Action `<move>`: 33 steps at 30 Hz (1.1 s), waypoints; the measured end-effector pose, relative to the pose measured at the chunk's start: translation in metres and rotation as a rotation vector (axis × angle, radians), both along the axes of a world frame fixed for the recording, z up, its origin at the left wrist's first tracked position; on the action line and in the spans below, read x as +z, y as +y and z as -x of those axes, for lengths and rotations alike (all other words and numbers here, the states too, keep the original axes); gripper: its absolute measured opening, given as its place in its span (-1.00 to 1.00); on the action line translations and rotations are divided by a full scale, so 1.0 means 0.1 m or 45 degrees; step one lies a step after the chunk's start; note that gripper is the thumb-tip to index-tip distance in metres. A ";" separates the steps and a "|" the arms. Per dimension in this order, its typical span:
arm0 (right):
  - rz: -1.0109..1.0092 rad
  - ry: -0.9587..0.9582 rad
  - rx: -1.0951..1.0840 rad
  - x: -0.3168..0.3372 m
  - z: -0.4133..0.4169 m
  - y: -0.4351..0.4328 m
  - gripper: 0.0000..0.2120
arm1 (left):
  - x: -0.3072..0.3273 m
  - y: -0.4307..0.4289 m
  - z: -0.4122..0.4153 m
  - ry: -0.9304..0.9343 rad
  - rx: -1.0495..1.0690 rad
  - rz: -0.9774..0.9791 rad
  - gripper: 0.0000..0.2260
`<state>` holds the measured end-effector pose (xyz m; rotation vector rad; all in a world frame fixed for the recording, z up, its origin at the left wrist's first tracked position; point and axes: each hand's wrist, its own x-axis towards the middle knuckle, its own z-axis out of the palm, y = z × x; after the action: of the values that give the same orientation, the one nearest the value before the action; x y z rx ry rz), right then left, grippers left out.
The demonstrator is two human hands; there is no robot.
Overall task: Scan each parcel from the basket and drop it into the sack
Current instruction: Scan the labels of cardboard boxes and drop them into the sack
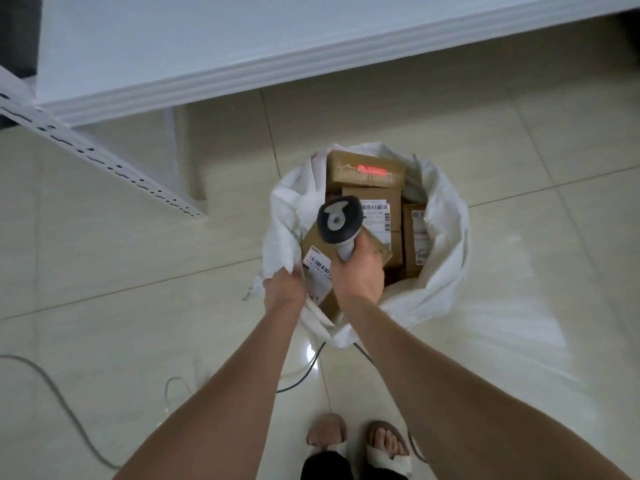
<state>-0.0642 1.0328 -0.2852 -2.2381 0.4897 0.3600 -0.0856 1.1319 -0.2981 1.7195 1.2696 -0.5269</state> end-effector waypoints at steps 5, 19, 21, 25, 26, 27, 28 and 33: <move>0.046 0.267 0.313 -0.19 0.15 0.26 -0.68 | -0.03 0.25 0.20 -0.150 0.156 -0.060 -0.80; -0.282 0.416 0.026 0.53 0.00 -0.16 -0.83 | 0.60 0.24 -0.07 -0.069 0.084 0.123 -0.57; -0.294 0.406 0.014 0.85 0.00 -0.28 -0.83 | 0.92 0.14 -0.15 -0.075 0.022 0.099 -0.60; -0.430 0.389 -0.112 1.43 0.00 -0.53 -0.85 | 1.54 -0.13 -0.33 -0.110 -0.096 0.070 -0.64; -0.488 0.391 -0.168 1.57 0.01 -0.60 -0.85 | 1.69 -0.20 -0.36 -0.103 -0.105 0.069 -0.68; -0.554 0.405 -0.228 1.71 0.03 -0.67 -0.84 | 1.81 -0.27 -0.40 -0.106 -0.098 0.066 -0.73; -0.620 0.429 -0.284 1.85 0.04 -0.74 -0.82 | 1.98 -0.35 -0.41 -0.104 -0.099 0.060 -0.80; -0.823 0.499 -0.425 2.50 0.19 -1.21 -0.88 | 2.68 -0.79 -0.47 -0.170 -0.261 0.138 -0.83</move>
<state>-0.0828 0.9113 -0.0348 -1.4335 0.8063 0.6749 -0.0385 1.0532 -0.0305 1.7721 0.9598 -0.5783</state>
